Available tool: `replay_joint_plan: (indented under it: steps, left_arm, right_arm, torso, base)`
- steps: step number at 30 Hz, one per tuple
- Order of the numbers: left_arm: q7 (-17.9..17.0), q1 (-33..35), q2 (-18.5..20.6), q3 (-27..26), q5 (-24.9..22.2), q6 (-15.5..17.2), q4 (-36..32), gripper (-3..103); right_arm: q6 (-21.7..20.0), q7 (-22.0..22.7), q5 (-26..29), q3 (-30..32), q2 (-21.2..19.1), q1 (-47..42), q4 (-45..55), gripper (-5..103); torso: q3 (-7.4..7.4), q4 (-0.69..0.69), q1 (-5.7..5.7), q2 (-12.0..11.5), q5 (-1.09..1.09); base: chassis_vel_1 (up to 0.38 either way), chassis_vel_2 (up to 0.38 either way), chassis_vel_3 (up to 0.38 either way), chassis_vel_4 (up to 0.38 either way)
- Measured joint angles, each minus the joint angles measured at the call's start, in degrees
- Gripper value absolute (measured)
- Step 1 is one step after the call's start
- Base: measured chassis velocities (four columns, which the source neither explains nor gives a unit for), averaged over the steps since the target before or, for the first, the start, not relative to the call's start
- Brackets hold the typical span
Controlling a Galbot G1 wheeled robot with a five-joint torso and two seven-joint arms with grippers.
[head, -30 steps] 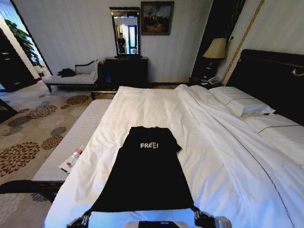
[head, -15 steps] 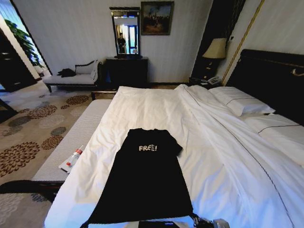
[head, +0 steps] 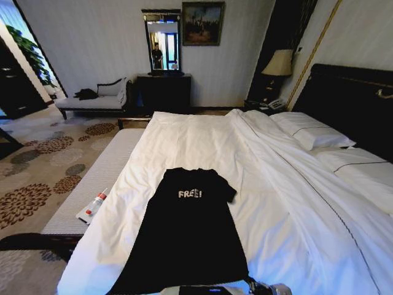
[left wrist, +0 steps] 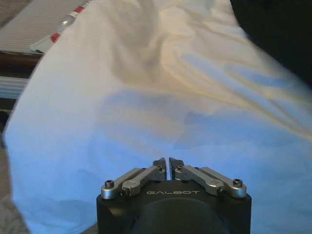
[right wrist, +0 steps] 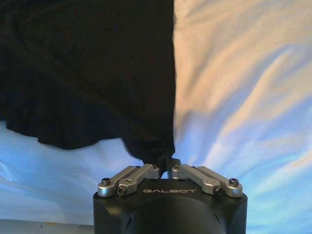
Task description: Fold the clothes on the bed.
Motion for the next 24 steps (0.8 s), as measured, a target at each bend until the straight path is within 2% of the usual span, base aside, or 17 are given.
replay_joint_plan:
  steps: [1,2,4,6,7,8,11,12,13,14,17,18,19,20,21,22,24]
  left_arm:
    - [-0.1,0.3,0.0,0.0,0.1,0.0,-0.3,11]
    - [-0.1,0.3,0.0,0.0,0.1,0.0,-0.3,11]
    - [0.1,0.7,0.0,0.1,0.6,-0.1,-1.0,21]
    - [0.1,1.0,0.0,-0.1,1.0,-0.3,-1.5,26]
    - [0.1,1.0,0.0,-0.1,1.0,-0.3,-1.5,26]
    - [0.1,1.2,0.0,-0.2,1.1,-0.4,-1.7,32]
    - [0.0,1.3,0.1,-0.8,1.0,-0.6,-2.2,48]
    - [0.0,1.2,0.1,-0.8,1.0,-0.6,-2.2,48]
    - [0.0,1.2,0.1,-0.8,1.0,-0.6,-2.2,48]
    - [-0.1,0.9,0.0,-0.9,1.1,-0.6,-2.2,54]
    - [-0.2,0.4,-0.1,-0.2,2.1,-0.7,-1.9,70]
    - [-0.2,0.4,-0.1,-0.2,2.1,-0.7,-1.9,70]
    - [-0.1,0.1,-0.1,0.6,3.1,-0.7,-1.5,76]
    - [0.0,0.0,-0.1,1.2,3.8,-0.7,-1.3,76]
    - [0.3,-0.6,-0.1,2.9,5.3,-0.7,-0.8,81]
    - [0.7,-1.2,0.1,4.4,6.2,-0.7,-0.8,86]
    - [1.0,-1.9,0.5,6.0,6.5,-0.7,-0.9,91]
  right_arm:
    - [0.0,0.0,0.0,0.1,0.0,0.0,0.1,10]
    - [0.0,0.0,0.0,0.1,0.0,0.0,0.1,10]
    - [0.0,0.0,0.0,0.1,0.0,-0.1,0.7,20]
    - [0.1,0.0,-0.3,0.3,0.0,-0.5,1.3,31]
    - [0.1,0.0,-0.3,0.3,0.0,-0.5,1.3,31]
    - [0.2,0.1,-0.6,0.4,0.0,-0.8,1.6,31]
    - [0.6,0.1,-1.5,0.6,0.1,-1.5,2.6,48]
    - [0.7,0.2,-1.5,0.6,0.3,-1.6,2.9,52]
    - [0.7,0.2,-1.5,0.6,0.3,-1.6,2.9,52]
    - [0.7,0.3,-1.5,0.6,0.4,-1.6,3.0,52]
    - [0.7,0.7,-1.5,0.5,0.9,-1.5,3.0,69]
    - [0.7,0.7,-1.5,0.5,0.9,-1.5,3.0,69]
    - [0.8,0.8,-1.5,0.5,1.0,-1.6,2.8,74]
    - [0.9,0.9,-1.5,0.5,1.1,-1.6,2.8,74]
    - [1.0,0.9,-1.5,0.6,1.3,-1.7,2.7,85]
    - [1.0,0.9,-1.5,0.7,1.4,-1.8,2.7,90]
    - [1.0,0.9,-1.5,0.7,1.5,-1.9,2.9,96]
  torso:
    - [0.00,-0.01,0.00,0.0,0.01]
    - [0.00,-0.01,0.00,0.0,0.01]
    - [0.00,0.00,0.00,0.0,0.02]
    - [0.00,-0.01,0.00,0.0,0.02]
    - [0.00,-0.01,0.00,0.0,0.02]
    - [0.00,-0.01,0.00,0.0,0.02]
    - [0.00,-0.02,0.00,0.0,0.01]
    - [0.00,-0.01,0.00,0.0,0.01]
    - [0.00,-0.01,0.00,0.0,0.01]
    - [0.00,-0.01,0.00,0.0,0.01]
    - [0.00,-0.02,0.00,0.0,0.01]
    - [0.00,-0.02,0.00,0.0,0.01]
    - [0.00,-0.01,0.00,0.0,0.02]
    - [0.00,-0.02,0.00,0.0,0.02]
    - [0.00,-0.01,0.00,0.0,0.02]
    - [0.00,-0.01,0.00,0.0,0.02]
    - [0.00,-0.02,0.00,0.0,0.01]
  base:
    - [0.000,0.000,0.000,0.000]
    - [0.000,0.000,0.000,0.000]
    - [0.000,0.000,0.000,0.000]
    - [0.000,0.000,0.000,0.000]
    - [0.000,0.000,0.000,0.000]
    - [0.000,0.000,0.000,0.000]
    - [0.000,0.000,0.000,0.000]
    - [0.000,0.000,0.000,0.000]
    - [0.000,0.000,0.000,0.000]
    - [0.000,0.000,0.000,0.000]
    - [0.000,0.000,0.000,0.000]
    - [0.000,0.000,0.000,0.000]
    - [0.000,0.000,0.000,0.000]
    - [0.000,0.000,0.000,0.000]
    - [0.000,0.000,0.000,0.000]
    - [0.000,0.000,0.000,0.000]
    - [0.000,0.000,0.000,0.000]
